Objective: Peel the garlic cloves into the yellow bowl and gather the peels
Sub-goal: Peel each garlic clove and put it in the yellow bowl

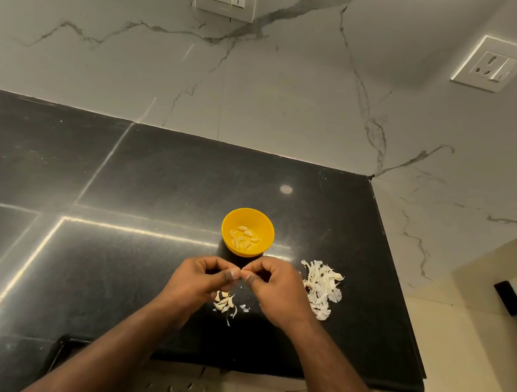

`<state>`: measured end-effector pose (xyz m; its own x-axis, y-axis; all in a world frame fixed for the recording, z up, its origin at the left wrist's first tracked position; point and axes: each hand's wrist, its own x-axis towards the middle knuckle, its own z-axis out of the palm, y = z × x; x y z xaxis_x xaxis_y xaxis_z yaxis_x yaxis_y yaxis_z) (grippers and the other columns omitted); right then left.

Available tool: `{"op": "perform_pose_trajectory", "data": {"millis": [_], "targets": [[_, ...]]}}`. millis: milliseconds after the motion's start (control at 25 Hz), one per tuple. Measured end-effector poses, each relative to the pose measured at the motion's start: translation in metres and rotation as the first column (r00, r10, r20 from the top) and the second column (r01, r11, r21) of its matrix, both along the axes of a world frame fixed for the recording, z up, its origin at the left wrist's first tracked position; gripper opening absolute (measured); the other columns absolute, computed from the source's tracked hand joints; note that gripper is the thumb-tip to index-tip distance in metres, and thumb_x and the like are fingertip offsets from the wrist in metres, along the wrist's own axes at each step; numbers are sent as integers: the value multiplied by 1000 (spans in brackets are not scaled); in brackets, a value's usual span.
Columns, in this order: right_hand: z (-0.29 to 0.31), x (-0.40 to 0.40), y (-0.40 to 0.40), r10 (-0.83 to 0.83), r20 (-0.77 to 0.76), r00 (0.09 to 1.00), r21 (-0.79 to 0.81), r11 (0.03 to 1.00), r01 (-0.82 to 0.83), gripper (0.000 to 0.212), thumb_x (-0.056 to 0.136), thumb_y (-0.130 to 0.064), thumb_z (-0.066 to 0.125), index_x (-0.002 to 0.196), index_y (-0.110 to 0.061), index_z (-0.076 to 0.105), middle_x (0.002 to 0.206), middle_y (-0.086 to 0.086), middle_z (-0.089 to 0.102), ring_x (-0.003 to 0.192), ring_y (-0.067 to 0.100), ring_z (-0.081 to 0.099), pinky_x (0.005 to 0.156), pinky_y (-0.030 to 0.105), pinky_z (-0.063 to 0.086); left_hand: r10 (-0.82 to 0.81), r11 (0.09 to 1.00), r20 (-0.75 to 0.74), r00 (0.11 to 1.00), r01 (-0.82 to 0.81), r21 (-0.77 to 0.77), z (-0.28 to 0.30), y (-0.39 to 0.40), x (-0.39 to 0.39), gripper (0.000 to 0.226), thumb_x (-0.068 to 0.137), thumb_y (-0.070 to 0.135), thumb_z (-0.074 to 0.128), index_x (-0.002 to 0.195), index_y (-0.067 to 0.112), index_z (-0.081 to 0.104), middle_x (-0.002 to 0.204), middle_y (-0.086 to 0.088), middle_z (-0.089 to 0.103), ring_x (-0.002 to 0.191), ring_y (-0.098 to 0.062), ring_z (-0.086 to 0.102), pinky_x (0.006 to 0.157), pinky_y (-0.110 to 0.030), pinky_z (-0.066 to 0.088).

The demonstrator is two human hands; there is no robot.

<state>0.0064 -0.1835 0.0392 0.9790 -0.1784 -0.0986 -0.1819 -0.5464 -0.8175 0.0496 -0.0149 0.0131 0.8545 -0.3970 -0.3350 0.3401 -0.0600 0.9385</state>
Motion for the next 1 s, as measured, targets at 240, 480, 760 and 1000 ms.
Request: {"op": "perform_pose_trajectory", "data": {"millis": [240, 480, 760, 1000], "targets": [[6, 1, 3, -50, -203, 978, 355, 927, 121, 9, 89, -9, 71, 81, -10, 75, 68, 2, 67, 66, 12, 59, 62, 27, 47, -34, 999, 175, 984, 34, 5, -1, 3, -2, 4, 90, 8, 72, 90, 11, 74, 77, 0, 72, 70, -4, 62, 63, -20, 47], [9, -2, 3, -54, -403, 914, 505, 820, 271, 10, 89, 2, 64, 87, -4, 72, 71, 5, 69, 60, 12, 62, 57, 24, 45, -178, 978, 373, 911, 121, 171, -6, 7, 3, 11, 92, 13, 70, 88, 23, 72, 86, 1, 72, 80, -14, 66, 72, -31, 53], [-2, -2, 13, -76, 73, 994, 70, 995, 71, 10, 86, -13, 75, 83, -21, 77, 76, -10, 72, 73, 4, 66, 69, 23, 55, -15, 1000, 68, 998, 14, 23, -5, 3, 5, 14, 92, 13, 69, 79, 17, 72, 66, -7, 63, 61, -13, 55, 57, -28, 41], [-13, -4, 15, 27, 346, 938, -191, 981, 43, 10, 85, -8, 73, 86, -18, 74, 84, -10, 68, 83, 3, 59, 69, 9, 44, 43, 987, -234, 971, -78, -142, 1, -4, 1, 6, 92, 6, 64, 93, 1, 67, 68, -7, 55, 60, -13, 48, 54, -26, 30]]}}
